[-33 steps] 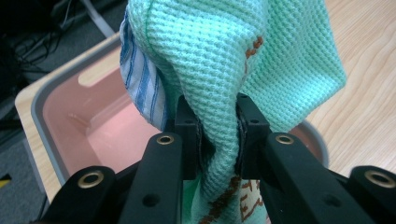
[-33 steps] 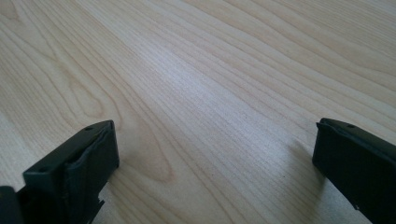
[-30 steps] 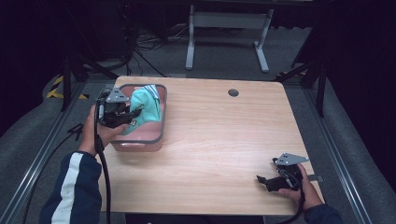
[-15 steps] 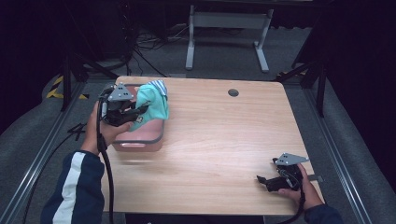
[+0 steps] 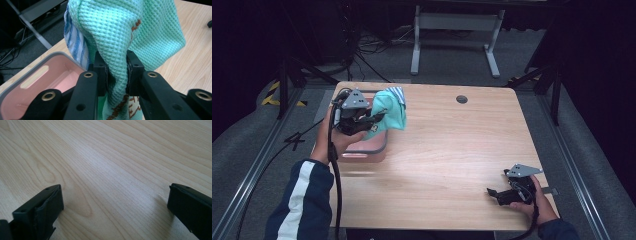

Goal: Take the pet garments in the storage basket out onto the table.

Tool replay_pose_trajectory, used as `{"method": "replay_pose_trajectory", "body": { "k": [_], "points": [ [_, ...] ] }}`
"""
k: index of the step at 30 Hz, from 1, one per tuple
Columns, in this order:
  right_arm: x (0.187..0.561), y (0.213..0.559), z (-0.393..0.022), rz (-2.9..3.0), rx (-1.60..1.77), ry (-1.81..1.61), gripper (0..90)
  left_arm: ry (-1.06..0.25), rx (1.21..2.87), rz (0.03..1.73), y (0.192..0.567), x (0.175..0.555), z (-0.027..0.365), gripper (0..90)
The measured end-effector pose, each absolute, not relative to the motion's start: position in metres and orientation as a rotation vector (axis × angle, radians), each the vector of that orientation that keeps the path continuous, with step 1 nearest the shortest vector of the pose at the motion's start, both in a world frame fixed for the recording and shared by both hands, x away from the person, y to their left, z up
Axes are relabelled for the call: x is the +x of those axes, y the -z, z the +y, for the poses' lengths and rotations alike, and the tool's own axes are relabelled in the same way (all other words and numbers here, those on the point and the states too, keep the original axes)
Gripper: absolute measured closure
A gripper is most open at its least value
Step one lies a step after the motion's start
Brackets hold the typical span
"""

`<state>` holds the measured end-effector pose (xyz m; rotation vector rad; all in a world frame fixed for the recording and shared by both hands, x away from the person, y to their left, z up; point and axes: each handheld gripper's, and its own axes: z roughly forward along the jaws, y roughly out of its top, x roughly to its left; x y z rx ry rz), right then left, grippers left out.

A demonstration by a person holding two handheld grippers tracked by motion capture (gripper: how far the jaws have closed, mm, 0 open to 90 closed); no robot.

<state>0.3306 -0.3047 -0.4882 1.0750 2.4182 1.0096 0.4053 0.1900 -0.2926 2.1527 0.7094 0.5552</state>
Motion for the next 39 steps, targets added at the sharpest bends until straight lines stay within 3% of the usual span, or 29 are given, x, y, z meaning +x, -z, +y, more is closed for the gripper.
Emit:
{"method": "replay_pose_trajectory", "body": {
  "k": [39],
  "points": [
    [0.33,0.488,-0.305,2.42,1.074,-1.009,0.6,-0.425,2.316,0.453,0.322,0.414,0.069,74.9]
  ]
}}
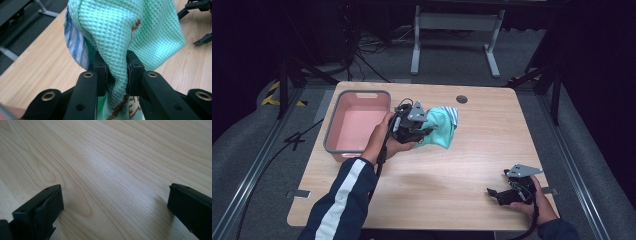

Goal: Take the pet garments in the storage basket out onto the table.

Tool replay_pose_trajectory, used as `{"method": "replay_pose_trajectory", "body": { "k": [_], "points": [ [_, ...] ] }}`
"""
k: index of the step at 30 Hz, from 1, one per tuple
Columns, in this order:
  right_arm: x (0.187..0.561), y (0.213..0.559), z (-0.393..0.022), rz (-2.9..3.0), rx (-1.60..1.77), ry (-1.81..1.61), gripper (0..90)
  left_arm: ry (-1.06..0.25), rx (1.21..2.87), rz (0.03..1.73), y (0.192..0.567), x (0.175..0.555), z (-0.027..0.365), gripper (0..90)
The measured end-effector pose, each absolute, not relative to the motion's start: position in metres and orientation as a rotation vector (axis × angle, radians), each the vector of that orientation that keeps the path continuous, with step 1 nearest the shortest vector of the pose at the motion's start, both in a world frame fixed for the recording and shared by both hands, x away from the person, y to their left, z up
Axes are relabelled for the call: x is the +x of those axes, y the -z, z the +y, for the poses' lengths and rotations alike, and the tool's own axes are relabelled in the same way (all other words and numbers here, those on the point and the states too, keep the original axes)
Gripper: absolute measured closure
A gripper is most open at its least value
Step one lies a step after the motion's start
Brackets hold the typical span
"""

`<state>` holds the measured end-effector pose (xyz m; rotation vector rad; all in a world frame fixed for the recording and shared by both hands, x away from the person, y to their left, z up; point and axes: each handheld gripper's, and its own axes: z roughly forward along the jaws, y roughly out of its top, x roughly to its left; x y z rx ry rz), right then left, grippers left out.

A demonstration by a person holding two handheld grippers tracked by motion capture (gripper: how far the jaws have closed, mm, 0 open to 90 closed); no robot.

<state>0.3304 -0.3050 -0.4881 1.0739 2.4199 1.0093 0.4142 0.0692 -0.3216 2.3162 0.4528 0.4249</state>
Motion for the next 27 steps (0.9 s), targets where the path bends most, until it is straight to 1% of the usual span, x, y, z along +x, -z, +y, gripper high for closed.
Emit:
{"method": "replay_pose_trajectory", "body": {
  "k": [9,23,27],
  "points": [
    [0.33,0.488,-0.305,2.42,1.076,-1.013,0.6,-0.392,2.351,0.446,0.339,0.42,0.052,74.9],
    [0.33,0.488,-0.305,2.42,1.074,-1.012,0.6,-0.332,2.373,0.493,0.367,0.431,0.043,74.6],
    [0.33,0.488,-0.305,2.419,1.072,-1.012,0.6,-0.314,2.41,0.509,0.38,0.435,0.037,74.5]
  ]
}}
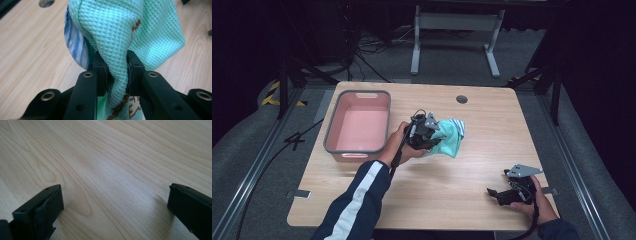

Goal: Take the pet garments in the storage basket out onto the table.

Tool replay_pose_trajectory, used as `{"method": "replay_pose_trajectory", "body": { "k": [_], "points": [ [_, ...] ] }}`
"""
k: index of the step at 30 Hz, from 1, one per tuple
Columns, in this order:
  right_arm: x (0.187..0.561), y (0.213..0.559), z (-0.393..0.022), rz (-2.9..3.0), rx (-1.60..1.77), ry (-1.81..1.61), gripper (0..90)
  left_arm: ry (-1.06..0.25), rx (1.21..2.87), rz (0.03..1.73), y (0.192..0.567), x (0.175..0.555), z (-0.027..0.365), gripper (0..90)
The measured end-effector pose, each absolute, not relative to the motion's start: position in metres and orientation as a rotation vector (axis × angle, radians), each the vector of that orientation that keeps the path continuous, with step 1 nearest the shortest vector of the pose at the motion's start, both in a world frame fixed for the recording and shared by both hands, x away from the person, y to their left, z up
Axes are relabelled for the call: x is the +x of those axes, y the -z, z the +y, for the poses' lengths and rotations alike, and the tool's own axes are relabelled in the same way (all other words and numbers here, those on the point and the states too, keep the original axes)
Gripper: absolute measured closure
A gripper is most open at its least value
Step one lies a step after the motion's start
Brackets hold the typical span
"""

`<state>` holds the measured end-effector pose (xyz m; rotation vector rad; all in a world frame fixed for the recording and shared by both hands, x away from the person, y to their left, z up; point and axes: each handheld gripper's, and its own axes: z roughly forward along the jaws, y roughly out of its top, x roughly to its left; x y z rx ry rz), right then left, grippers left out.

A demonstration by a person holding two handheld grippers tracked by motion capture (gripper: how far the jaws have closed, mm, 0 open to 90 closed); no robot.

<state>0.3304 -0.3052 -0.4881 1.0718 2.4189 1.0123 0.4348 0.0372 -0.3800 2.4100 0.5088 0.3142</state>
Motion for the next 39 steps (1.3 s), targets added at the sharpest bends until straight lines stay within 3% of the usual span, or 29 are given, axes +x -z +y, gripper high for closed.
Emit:
{"method": "replay_pose_trajectory", "body": {
  "k": [39],
  "points": [
    [0.33,0.488,-0.305,2.42,1.073,-1.012,0.6,-0.269,2.495,0.554,0.421,0.445,0.02,64.1]
  ]
}}
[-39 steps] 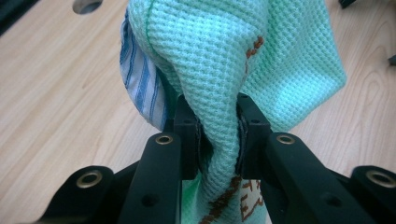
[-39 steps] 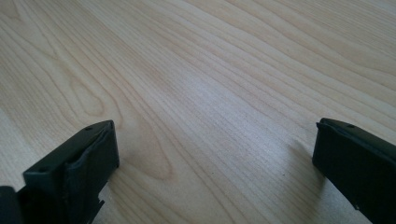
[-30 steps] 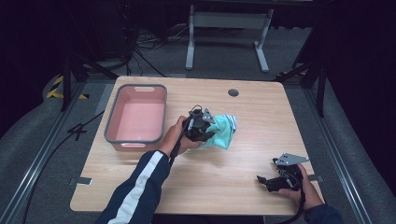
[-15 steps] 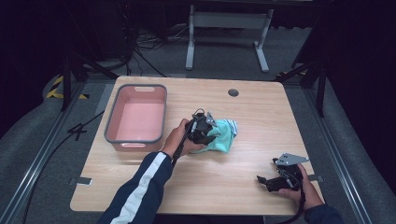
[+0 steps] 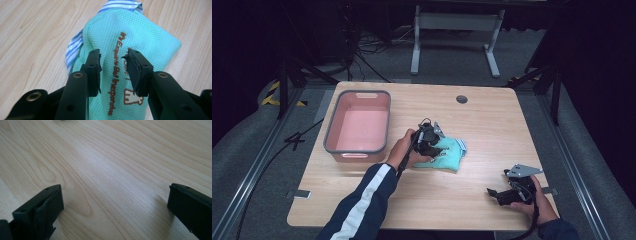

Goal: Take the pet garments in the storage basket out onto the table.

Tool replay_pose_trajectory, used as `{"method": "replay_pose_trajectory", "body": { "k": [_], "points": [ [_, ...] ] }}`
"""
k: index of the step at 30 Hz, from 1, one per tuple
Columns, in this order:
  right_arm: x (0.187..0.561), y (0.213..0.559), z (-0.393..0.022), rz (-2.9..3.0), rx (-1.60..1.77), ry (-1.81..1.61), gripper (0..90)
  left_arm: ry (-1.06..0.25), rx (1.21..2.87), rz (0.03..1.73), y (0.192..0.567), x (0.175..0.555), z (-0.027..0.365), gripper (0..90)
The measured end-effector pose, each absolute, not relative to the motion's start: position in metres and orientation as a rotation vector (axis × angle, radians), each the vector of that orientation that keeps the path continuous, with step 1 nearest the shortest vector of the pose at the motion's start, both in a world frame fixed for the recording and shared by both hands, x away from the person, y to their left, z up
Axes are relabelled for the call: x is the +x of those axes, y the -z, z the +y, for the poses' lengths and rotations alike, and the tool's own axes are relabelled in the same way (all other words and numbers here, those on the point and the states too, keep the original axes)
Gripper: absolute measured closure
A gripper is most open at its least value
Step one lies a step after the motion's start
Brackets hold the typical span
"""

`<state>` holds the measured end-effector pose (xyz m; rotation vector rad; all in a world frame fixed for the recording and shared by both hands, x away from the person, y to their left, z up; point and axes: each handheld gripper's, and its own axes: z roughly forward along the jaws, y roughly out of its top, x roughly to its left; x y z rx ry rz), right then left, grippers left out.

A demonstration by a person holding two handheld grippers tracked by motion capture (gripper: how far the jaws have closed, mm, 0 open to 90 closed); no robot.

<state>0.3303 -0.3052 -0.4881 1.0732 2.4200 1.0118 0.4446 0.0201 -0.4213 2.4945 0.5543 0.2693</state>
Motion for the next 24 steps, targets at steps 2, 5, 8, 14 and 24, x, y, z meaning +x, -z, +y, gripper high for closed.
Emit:
{"method": "replay_pose_trajectory", "body": {
  "k": [2,5,8,14,24],
  "points": [
    [0.33,0.488,-0.305,2.42,1.075,-1.013,0.6,-0.268,2.501,0.553,0.421,0.445,0.02,63.9],
    [0.33,0.488,-0.305,2.42,1.074,-1.012,0.6,-0.273,2.497,0.555,0.42,0.443,0.02,62.9],
    [0.33,0.488,-0.305,2.42,1.073,-1.012,0.6,-0.279,2.501,0.545,0.417,0.442,0.021,61.8],
    [0.33,0.488,-0.305,2.42,1.074,-1.012,0.6,-0.291,2.499,0.535,0.411,0.438,0.022,55.2],
    [0.33,0.488,-0.305,2.42,1.071,-1.01,0.6,-0.344,2.491,0.534,0.398,0.424,0.024,38.1]
  ]
}}
